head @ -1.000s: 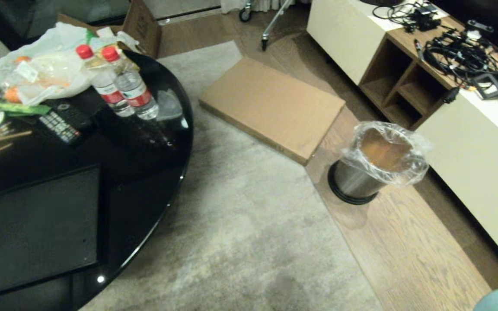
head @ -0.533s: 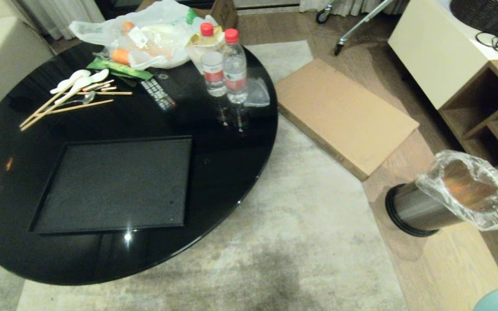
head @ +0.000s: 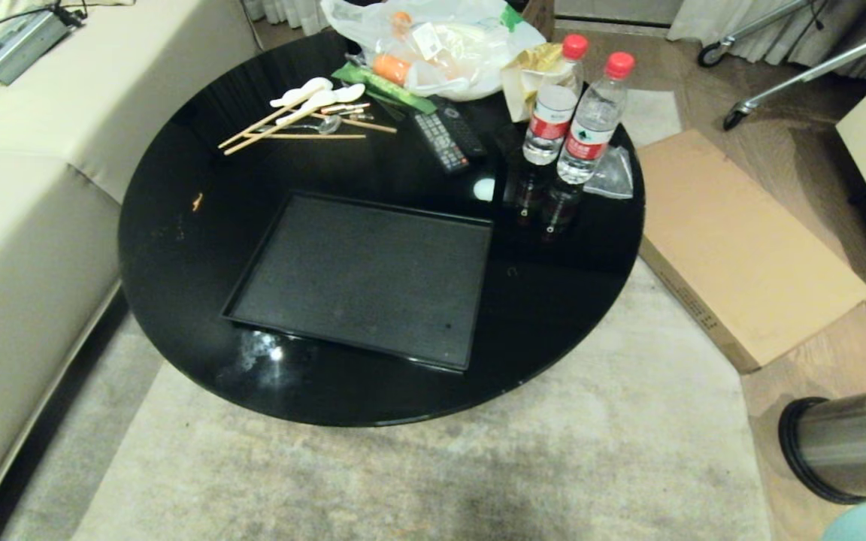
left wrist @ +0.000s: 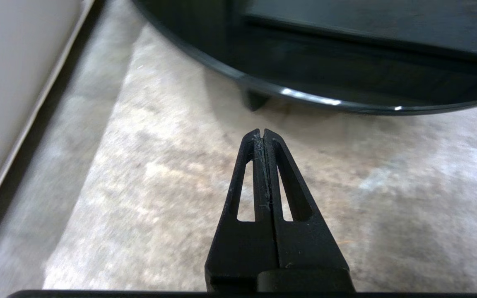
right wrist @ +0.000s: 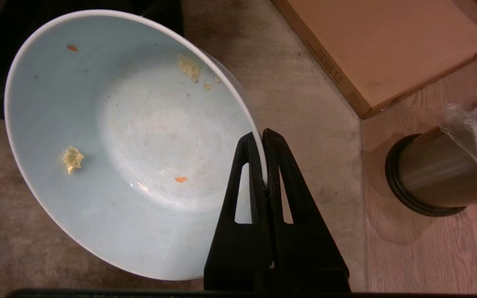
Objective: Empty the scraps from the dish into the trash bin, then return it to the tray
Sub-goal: Put the bowl back to the table
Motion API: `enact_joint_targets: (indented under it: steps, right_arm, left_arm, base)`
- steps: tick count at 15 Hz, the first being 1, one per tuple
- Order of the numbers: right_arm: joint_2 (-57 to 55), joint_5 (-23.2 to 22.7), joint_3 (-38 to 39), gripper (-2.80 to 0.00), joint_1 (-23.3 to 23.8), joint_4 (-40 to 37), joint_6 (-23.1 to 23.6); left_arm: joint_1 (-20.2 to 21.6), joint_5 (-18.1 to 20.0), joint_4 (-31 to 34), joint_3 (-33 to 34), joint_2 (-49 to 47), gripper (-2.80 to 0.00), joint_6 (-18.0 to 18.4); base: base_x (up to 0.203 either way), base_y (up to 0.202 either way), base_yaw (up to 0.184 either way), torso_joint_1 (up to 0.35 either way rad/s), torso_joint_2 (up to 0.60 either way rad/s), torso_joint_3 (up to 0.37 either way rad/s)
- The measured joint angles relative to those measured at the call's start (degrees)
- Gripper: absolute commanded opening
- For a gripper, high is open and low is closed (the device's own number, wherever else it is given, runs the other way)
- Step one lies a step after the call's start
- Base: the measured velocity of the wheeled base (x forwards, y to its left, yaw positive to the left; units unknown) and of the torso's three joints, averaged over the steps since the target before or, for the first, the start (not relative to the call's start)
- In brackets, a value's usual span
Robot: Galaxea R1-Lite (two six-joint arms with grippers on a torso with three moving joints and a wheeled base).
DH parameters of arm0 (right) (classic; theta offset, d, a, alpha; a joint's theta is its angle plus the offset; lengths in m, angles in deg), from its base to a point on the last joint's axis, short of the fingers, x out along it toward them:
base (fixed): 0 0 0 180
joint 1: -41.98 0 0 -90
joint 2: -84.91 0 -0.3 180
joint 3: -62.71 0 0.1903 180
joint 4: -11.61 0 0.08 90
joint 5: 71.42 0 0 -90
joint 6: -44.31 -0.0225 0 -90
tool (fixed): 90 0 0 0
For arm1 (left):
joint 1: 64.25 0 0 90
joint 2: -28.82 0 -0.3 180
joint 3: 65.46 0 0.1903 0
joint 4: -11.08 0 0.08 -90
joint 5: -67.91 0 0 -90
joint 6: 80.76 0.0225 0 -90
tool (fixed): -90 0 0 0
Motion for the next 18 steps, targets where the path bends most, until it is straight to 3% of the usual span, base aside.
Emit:
enact_joint_targets:
  steps: [12, 18]
  right_arm:
    - [0.0, 0.1, 0.0, -2.80, 0.0, 0.0, -0.2]
    - [0.0, 0.1, 0.0, -2.80, 0.0, 0.0, -0.1]
  left_arm:
    - [0.0, 0.0, 0.0, 0.0, 0.0, -2.80, 0.0]
    - [0.0, 0.0, 0.0, 0.0, 0.0, -2.80, 0.1]
  base:
    - [0.000, 0.000, 0.000, 0.000, 0.00, 0.000]
    - [0.167, 0.000, 0.000, 0.000, 0.00, 0.001]
